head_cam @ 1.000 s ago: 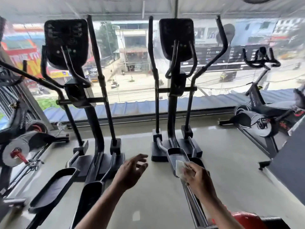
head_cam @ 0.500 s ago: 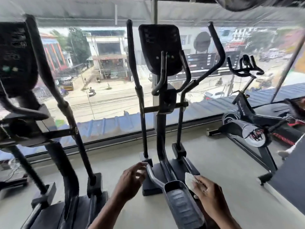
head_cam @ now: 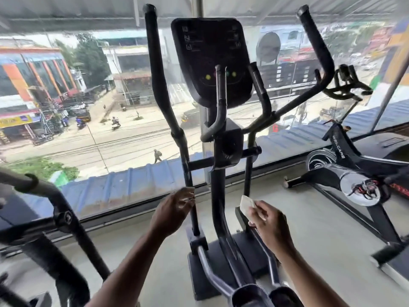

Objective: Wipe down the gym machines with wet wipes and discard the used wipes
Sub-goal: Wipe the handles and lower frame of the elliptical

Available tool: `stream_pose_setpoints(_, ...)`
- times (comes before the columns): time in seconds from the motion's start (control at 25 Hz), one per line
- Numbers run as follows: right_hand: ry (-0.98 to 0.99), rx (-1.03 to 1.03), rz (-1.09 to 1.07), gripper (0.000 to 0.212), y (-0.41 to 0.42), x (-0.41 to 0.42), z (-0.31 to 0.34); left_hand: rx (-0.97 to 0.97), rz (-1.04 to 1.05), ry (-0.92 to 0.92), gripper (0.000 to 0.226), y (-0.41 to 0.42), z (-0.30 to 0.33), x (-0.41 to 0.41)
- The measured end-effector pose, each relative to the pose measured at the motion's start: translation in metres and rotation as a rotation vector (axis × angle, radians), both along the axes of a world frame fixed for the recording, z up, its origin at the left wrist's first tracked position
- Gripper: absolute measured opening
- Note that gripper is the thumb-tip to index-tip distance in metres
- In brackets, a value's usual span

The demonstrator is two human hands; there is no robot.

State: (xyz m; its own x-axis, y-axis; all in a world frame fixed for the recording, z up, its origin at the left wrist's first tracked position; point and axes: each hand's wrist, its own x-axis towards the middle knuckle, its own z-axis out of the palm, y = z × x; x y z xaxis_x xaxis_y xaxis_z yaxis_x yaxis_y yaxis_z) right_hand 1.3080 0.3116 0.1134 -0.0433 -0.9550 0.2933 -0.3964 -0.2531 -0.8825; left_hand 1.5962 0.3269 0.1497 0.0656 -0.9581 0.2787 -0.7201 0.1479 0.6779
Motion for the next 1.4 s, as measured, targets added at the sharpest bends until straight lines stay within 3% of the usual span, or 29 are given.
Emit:
stream_pose_setpoints(0.32,0.008,-0.056,-0.137,0.012,-0.129,0.068,0.012,-0.088,-0.164,0.045,0.032,-0.165,0.000,0.056)
stream_pose_setpoints(0.48,-0.111,-0.153,-0.119,0.028,-0.179,0.093,0.054,-0.195,-0.210,0.033,0.037,-0.255,0.029,0.064)
stream_pose_setpoints(0.6,-0.220,-0.257,-0.124,0.021,-0.205,0.097,0.091,-0.327,-0.272,-0.026,0.042,-0.305,0.051,0.048)
stream_pose_setpoints(0.76,-0.241,-0.362,-0.052,0.021,-0.241,0.090,0.127,-0.510,-0.117,-0.098,0.045,-0.367,0.091,0.031)
stream_pose_setpoints(0.96,-0.115,-0.634,-0.026,0.030,-0.297,0.082,0.178,-0.508,0.226,-0.025,0.049,-0.437,0.148,0.011)
stream_pose_setpoints(1.12,0.062,-0.817,0.006,0.030,-0.362,0.090,0.226,-0.513,0.305,-0.001,0.049,-0.476,0.175,-0.007)
stream_pose_setpoints(1.4,0.590,-0.977,-0.114,0.014,-0.419,0.105,0.267,-0.441,0.390,-0.108,0.059,-0.532,0.182,0.001)
